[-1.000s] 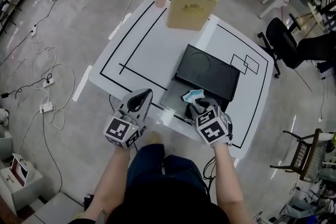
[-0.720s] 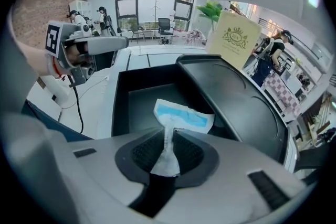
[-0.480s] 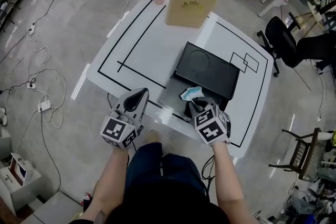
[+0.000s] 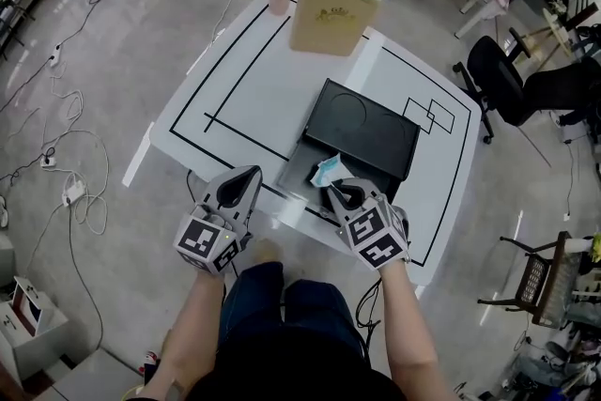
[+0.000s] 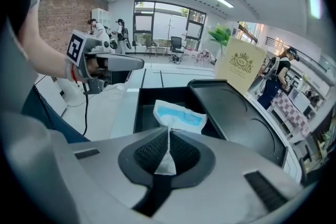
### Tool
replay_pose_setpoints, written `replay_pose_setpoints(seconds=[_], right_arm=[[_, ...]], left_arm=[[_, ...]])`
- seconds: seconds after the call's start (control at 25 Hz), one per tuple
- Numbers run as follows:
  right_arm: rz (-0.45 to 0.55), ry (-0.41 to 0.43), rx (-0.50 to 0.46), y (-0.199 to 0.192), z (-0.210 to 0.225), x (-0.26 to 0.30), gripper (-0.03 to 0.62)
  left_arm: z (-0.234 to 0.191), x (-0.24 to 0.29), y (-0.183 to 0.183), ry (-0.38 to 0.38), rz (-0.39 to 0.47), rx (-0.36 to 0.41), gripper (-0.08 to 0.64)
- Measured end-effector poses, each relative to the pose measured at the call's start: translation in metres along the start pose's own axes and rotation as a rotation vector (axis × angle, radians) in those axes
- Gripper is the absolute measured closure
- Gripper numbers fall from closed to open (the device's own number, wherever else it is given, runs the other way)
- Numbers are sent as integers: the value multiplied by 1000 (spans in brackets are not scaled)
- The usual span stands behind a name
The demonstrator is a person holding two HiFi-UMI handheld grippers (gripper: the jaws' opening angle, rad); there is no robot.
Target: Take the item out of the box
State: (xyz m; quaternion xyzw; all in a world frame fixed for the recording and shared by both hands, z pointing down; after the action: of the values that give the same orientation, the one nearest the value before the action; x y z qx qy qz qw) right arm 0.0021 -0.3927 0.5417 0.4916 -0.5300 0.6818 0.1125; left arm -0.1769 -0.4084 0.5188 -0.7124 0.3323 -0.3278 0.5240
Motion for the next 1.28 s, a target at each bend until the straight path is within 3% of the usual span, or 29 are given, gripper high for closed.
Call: replay_pose_setpoints(seconds=[0.24, 0.56, 1.28], right_arm=[[35, 35, -77, 5, -12, -11, 580], [115, 10, -116, 9, -18, -34, 580], [372, -61, 20, -5, -22, -104, 580]], left_arm=[[8, -6, 3, 0, 9, 5, 548], [24, -10, 14, 0, 37, 17, 548], [78, -21, 46, 15, 76, 27, 548]])
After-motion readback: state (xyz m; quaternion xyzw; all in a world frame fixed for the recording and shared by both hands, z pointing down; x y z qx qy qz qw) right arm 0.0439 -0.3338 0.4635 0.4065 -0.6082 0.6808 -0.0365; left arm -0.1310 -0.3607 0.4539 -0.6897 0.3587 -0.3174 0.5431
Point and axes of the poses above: the fingertips, and each gripper's own axes: x forward along the fingers, z to its right, y out of its top, the point moved 4 cm from there along -x, backward along the fingers, and after that the axes turned 8 degrees about y, right-handed, at the moved point
